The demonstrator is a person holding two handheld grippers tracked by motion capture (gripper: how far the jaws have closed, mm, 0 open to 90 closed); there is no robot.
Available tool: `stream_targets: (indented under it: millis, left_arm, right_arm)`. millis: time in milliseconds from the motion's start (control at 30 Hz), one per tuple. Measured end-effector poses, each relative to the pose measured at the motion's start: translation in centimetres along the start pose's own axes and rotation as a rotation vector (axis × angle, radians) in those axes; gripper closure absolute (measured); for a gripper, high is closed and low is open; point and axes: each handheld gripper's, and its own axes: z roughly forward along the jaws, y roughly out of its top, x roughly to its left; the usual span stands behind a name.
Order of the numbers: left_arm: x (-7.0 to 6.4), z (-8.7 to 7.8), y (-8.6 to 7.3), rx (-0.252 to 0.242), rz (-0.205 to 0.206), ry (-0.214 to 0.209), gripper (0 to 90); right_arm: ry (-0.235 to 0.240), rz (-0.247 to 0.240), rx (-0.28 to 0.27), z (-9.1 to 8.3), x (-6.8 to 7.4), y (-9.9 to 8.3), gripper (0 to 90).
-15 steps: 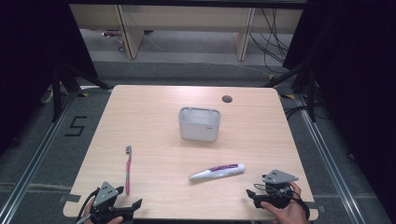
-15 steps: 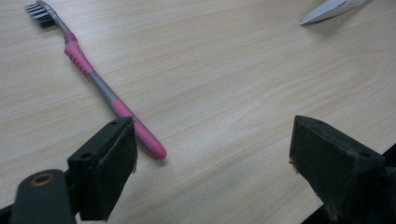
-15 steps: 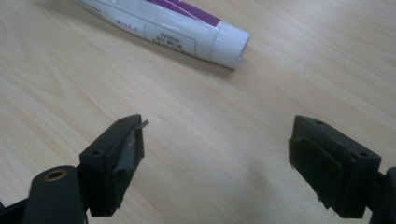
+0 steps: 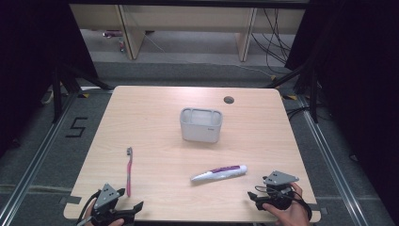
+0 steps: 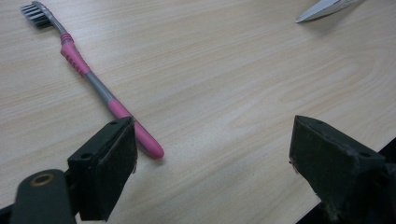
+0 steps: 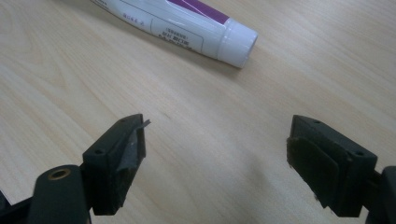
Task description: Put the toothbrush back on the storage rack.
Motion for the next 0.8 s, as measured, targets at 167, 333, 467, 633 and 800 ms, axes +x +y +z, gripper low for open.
stream_targets:
  millis: [167, 333, 467, 633, 800]
  left_arm:
    - [0.09, 0.03, -0.02, -0.004, 0.003, -0.003, 14.7]
    - [0.16, 0.05, -0.01, 0.007, 0.004, 0.006, 14.7]
    - [0.48, -0.20, 0.19, 0.035, 0.017, 0.020, 15.0]
    - [0.67, -0.07, 0.38, 0.039, 0.017, 0.025, 16.0]
    - [0.79, 0.10, 0.53, 0.038, 0.000, 0.040, 19.6]
  right_arm:
    - [0.001, -0.008, 0.001, 0.08, 0.03, -0.01, 20.5]
    - [0.004, -0.012, 0.010, 0.09, 0.04, 0.00, 20.8]
    - [0.002, -0.012, 0.011, 0.02, -0.05, 0.00, 21.0]
    - [0.001, -0.012, 0.008, 0.04, 0.02, 0.01, 21.0]
    - [0.009, -0.028, 0.006, 0.22, 0.00, -0.02, 21.1]
